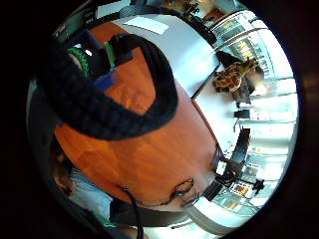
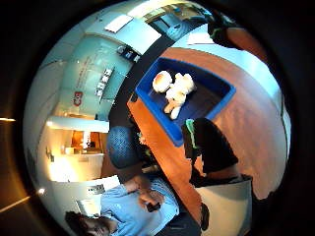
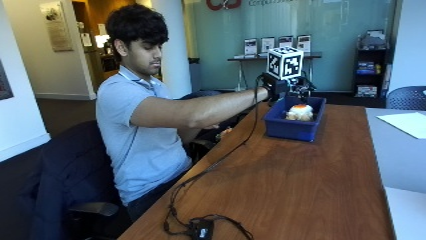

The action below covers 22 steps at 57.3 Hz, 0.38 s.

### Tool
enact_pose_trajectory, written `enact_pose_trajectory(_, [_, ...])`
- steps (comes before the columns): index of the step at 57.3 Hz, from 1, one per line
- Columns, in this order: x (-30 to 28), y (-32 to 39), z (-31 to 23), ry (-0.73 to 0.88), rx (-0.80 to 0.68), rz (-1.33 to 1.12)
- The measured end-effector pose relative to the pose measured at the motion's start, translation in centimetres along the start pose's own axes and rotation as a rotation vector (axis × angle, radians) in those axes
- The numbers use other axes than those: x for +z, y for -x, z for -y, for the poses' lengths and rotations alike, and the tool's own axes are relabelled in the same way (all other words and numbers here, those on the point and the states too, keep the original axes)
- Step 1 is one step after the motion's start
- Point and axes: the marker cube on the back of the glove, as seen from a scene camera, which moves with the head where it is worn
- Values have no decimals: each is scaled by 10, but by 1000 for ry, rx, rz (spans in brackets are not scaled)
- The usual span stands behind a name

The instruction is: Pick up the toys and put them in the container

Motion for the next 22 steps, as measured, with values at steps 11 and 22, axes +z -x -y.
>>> enact_pose_trajectory(11, [37,-33,-33,76,24,-61])
enact_pose_trajectory(22, [67,-56,-64,129,35,-51])
